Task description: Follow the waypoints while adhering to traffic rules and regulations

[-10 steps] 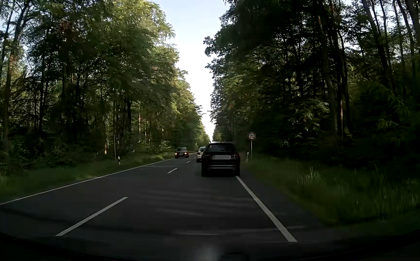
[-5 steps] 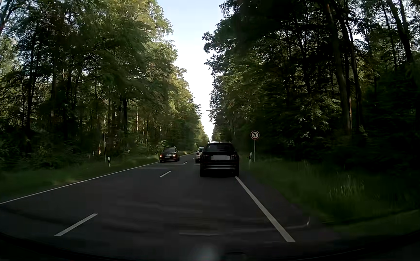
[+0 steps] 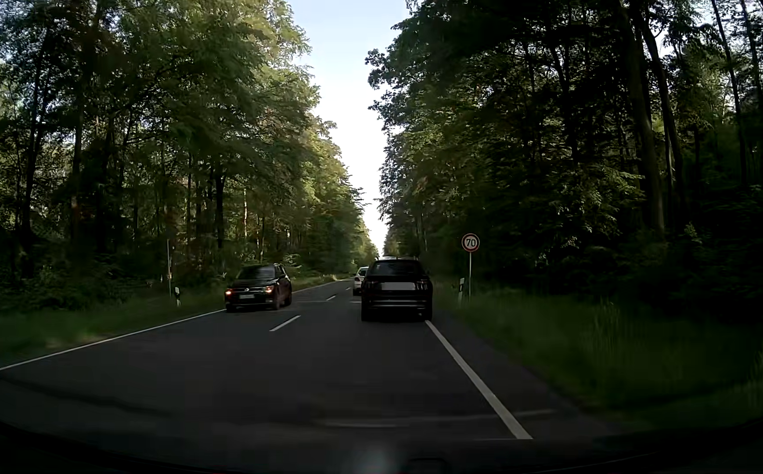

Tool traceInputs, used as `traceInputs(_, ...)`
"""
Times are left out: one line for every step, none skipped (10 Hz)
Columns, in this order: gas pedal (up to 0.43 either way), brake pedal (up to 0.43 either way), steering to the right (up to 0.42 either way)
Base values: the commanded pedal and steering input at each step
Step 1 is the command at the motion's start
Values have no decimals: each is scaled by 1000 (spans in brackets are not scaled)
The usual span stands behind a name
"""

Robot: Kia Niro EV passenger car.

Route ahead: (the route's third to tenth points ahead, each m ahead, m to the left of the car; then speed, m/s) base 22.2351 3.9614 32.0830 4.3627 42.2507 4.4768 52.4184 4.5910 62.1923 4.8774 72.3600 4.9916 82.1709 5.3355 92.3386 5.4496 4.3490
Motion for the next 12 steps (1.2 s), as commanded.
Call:
traceInputs(0, 0, 3)
traceInputs(0, 0, 3)
traceInputs(0, 0, 2)
traceInputs(0, 0, 1)
traceInputs(0, 0, 0)
traceInputs(0, 0, 0)
traceInputs(0, 0, 0)
traceInputs(0, 0, 0)
traceInputs(0, 0, 0)
traceInputs(0, 0, 0)
traceInputs(0, 0, -1)
traceInputs(0, 0, -2)
